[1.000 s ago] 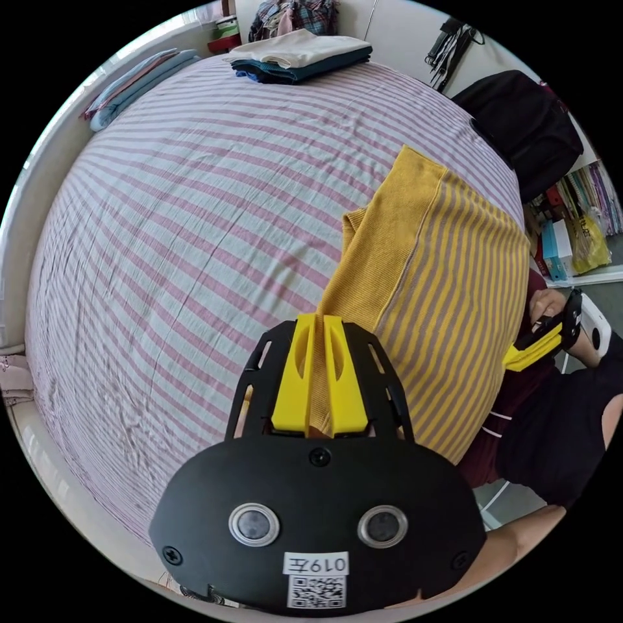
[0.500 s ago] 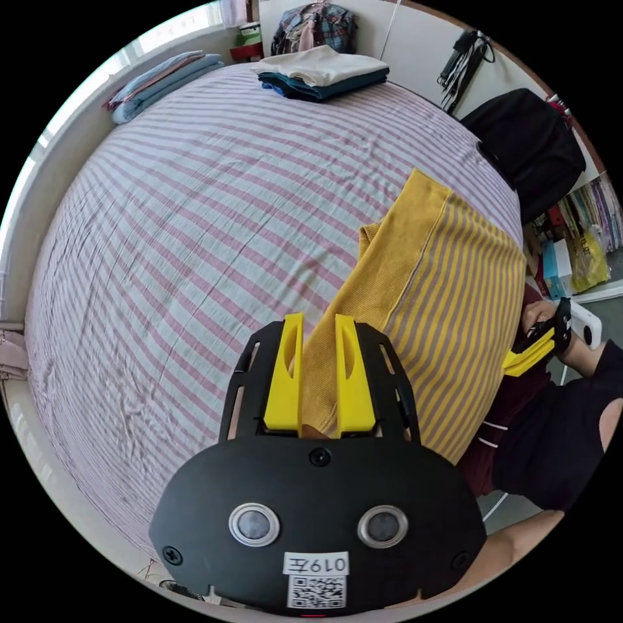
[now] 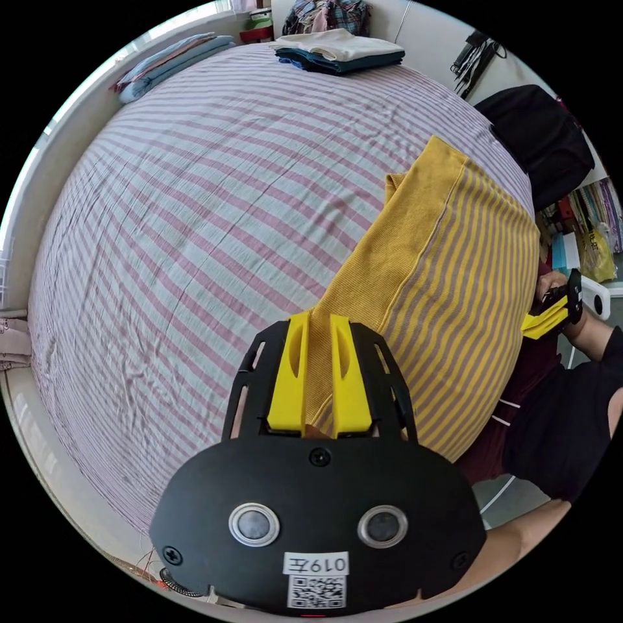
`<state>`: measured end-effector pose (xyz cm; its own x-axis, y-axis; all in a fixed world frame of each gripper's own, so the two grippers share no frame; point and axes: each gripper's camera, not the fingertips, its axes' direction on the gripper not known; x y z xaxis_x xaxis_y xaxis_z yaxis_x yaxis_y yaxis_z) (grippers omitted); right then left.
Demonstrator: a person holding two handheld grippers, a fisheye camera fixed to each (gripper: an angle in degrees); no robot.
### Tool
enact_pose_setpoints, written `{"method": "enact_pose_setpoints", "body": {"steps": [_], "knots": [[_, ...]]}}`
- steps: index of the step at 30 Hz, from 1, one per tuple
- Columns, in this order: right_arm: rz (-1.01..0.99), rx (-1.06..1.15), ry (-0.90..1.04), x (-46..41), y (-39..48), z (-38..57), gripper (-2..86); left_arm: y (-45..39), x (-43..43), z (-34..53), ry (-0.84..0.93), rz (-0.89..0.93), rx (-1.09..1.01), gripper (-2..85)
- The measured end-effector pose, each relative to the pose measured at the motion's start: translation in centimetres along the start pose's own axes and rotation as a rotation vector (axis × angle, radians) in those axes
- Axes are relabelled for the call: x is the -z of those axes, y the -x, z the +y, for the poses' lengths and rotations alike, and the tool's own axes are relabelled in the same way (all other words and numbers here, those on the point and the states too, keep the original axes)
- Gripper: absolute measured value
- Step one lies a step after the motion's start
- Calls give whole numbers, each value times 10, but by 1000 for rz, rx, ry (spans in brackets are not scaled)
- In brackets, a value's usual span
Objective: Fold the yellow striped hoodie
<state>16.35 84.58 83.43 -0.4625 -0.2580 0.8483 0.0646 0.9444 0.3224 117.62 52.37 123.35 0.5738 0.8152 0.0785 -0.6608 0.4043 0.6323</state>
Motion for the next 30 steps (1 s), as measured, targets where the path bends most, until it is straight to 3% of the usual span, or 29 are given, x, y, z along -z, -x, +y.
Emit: {"method": "enact_pose_setpoints", "body": {"steps": [10, 16, 20, 25, 30], "knots": [[-28, -11, 3, 3, -27, -5, 2, 14, 9, 41, 1, -56, 15, 16], [-47, -29, -4, 8, -48, -8, 49, 10, 11, 68, 48, -130, 6, 34], [-79, -29, -10, 13, -62, -11, 81, 34, 44, 117, -73, -74, 94, 57], [-102, -91, -89, 41, -84, -13, 63, 59, 80, 218, -232, -50, 218, 55], [-159, -178, -218, 73, -127, -48, 1, 30, 95, 397, -551, 51, 377, 40]]}}
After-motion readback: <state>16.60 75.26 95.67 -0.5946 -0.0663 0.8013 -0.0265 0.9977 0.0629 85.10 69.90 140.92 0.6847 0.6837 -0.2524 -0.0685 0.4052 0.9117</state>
